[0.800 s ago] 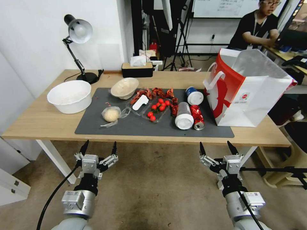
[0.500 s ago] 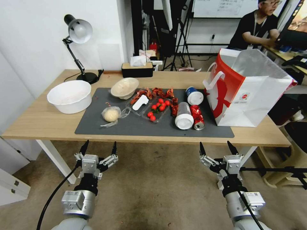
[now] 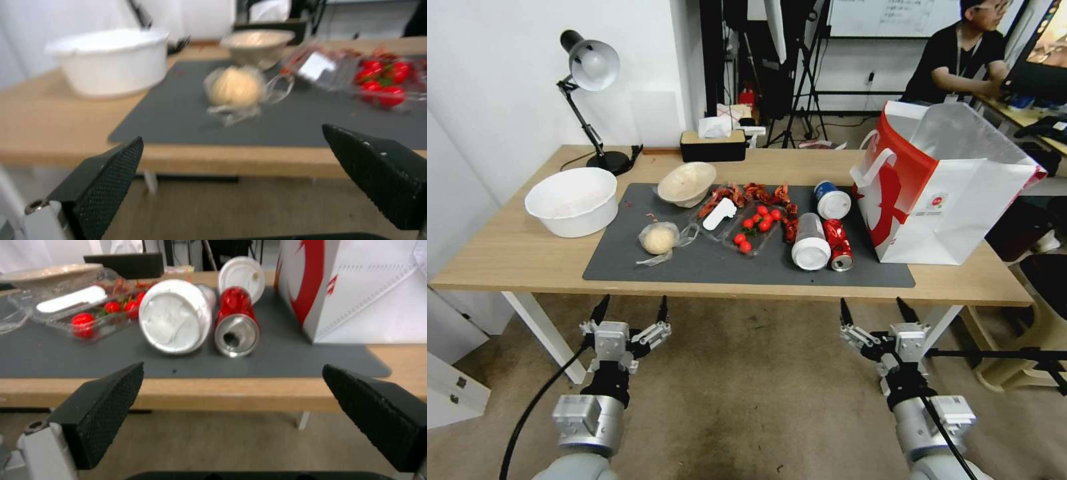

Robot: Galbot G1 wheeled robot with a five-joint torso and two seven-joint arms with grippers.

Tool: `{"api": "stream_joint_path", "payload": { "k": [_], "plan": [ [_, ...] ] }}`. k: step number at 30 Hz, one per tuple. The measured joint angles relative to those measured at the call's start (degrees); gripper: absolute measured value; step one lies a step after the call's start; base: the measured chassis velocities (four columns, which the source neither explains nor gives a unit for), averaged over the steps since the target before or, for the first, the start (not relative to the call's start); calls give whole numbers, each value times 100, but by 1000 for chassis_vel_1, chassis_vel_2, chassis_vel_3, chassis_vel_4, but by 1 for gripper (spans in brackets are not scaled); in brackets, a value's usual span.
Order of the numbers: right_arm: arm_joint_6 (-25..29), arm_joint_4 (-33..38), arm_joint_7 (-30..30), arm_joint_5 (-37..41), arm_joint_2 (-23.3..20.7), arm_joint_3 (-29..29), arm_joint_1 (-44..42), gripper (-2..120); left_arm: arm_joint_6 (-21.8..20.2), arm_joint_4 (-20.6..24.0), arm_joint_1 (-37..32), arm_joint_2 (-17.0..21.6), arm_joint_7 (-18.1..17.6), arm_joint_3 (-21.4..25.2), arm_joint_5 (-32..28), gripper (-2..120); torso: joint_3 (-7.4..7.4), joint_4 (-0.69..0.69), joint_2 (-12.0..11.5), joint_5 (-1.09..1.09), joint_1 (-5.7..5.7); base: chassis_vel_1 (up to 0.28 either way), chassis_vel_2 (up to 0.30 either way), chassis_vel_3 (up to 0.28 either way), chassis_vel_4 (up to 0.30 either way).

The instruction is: Pick up the trash from the table and place it into the takeout bag.

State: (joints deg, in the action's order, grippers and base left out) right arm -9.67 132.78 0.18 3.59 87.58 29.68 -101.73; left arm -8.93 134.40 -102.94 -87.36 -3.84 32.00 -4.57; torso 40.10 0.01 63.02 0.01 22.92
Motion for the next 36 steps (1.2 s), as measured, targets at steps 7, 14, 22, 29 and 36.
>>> {"api": "stream_joint_path", "payload": {
  "k": [7, 14, 22, 29, 36],
  "plan": [
    [-147, 196, -39, 173, -43, 124, 62, 100, -275, 204, 9, -131, -242, 39, -469, 100, 0, -1, 0, -1, 0, 0, 0, 0, 0],
    [-167, 297, -48, 177, -79, 205, 62, 100, -198, 178, 12, -135, -190, 25, -476, 100, 0, -1, 0, -1, 0, 0, 0, 0, 0],
    [-125, 197, -92, 262, -196, 309, 197, 100, -190, 116, 49, -103, -133, 20, -488, 100, 0, -2, 0, 0, 0, 0, 0, 0, 0],
    [186, -58, -219, 672, -532, 477, 636, 100, -170, 78, 51, -67, -93, 50, -513, 100, 0, -1, 0, 0, 0, 0, 0, 0, 0],
    [424, -411, -188, 903, -818, 466, 1191, 100, -129, 7, 55, -69, -72, 30, -513, 100, 0, -1, 0, 1, 0, 0, 0, 0, 0]
  ]
}}
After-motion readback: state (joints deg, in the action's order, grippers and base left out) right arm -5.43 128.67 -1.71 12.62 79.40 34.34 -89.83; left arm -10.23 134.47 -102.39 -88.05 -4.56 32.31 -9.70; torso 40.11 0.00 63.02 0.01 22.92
